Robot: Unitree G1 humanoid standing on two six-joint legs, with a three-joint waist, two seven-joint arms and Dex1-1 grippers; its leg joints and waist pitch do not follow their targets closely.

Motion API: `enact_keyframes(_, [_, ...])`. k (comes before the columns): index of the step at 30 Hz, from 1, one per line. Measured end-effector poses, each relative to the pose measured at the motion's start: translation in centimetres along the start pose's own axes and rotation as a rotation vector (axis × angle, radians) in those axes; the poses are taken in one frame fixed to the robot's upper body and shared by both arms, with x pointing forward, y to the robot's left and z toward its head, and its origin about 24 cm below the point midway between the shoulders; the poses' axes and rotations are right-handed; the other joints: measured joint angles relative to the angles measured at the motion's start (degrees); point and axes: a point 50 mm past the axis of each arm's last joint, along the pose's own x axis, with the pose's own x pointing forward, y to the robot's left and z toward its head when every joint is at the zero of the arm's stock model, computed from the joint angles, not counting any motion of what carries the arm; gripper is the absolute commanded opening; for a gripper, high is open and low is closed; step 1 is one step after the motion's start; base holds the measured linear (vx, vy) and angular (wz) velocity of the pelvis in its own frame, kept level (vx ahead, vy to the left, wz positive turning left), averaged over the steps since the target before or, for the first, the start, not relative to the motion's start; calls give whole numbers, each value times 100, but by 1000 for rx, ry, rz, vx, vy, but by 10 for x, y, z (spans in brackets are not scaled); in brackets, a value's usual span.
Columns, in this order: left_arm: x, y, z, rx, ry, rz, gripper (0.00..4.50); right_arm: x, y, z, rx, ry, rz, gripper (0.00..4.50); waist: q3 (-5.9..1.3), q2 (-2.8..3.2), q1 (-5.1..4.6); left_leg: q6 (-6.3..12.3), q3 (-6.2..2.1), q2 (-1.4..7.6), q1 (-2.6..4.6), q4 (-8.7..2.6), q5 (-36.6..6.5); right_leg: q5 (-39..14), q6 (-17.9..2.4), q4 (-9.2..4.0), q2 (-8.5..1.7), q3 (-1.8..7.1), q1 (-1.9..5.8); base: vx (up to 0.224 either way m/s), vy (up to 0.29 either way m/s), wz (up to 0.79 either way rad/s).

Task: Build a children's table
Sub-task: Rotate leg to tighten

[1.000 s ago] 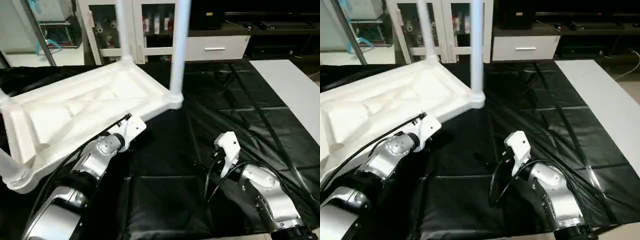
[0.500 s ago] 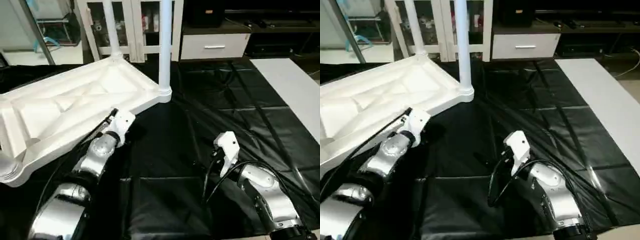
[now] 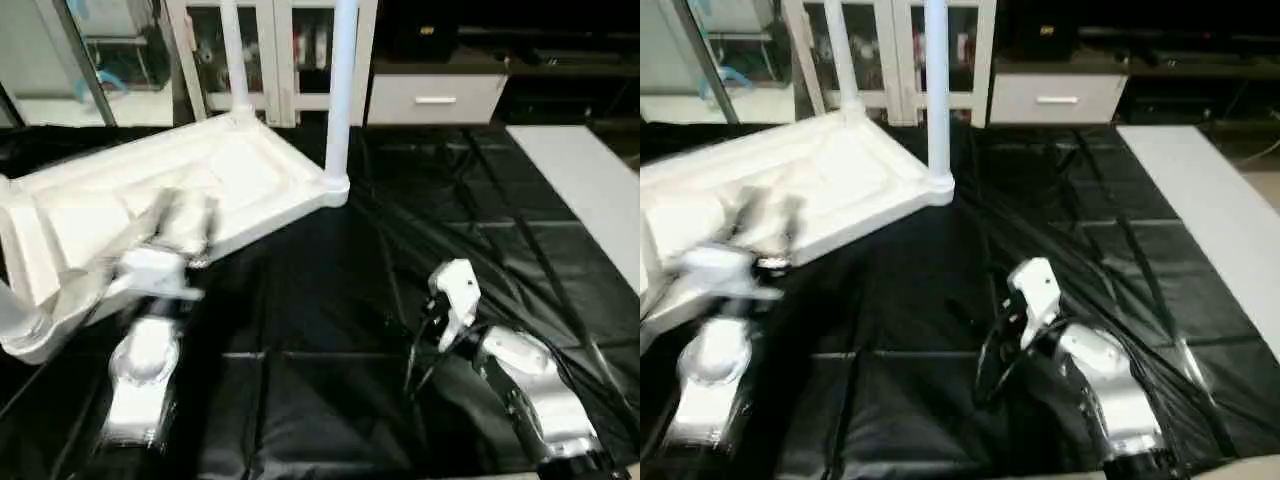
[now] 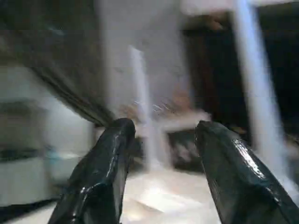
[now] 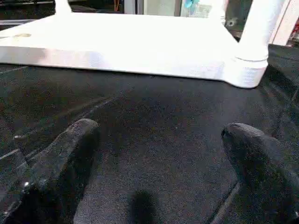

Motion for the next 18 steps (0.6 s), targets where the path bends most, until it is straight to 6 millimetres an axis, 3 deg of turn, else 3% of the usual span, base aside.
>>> enact_keyframes(9, [-6, 52, 23, 190, -27, 399, 346, 5, 0, 4, -16, -13, 29, 450, -38, -103, 9, -1, 0, 2, -4, 0, 0, -2, 6, -2, 3, 1, -1, 0, 0, 0])
enact_keyframes(18, [-12, 60, 29, 330, 7, 559, 419, 5, -1, 2, -12, -2, 40, 450, -45, -163, 9, -1, -1, 3, -5, 1, 0, 0, 4, -6, 3, 0, -1, 0, 0, 0])
